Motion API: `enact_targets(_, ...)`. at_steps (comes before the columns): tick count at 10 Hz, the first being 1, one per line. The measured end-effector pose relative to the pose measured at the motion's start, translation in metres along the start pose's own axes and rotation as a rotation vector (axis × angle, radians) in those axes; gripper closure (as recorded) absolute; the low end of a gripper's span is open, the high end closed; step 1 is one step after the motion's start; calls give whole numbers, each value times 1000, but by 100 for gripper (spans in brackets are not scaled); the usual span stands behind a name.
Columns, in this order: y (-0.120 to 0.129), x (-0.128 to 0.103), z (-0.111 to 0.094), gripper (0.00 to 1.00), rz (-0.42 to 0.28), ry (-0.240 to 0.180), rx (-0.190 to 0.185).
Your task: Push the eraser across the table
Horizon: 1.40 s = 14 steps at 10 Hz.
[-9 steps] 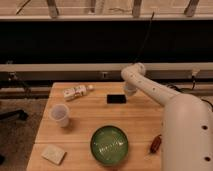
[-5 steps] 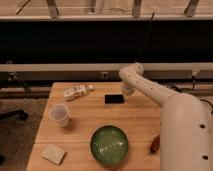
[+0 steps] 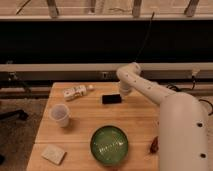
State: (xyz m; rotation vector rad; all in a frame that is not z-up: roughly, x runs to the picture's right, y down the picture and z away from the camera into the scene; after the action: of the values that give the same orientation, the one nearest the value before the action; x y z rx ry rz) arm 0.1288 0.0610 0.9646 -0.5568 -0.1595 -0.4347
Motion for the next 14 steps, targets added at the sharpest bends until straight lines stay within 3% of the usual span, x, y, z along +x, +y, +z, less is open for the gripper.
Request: enact_targets(14,-27,-45,1,96,-138,-39,15)
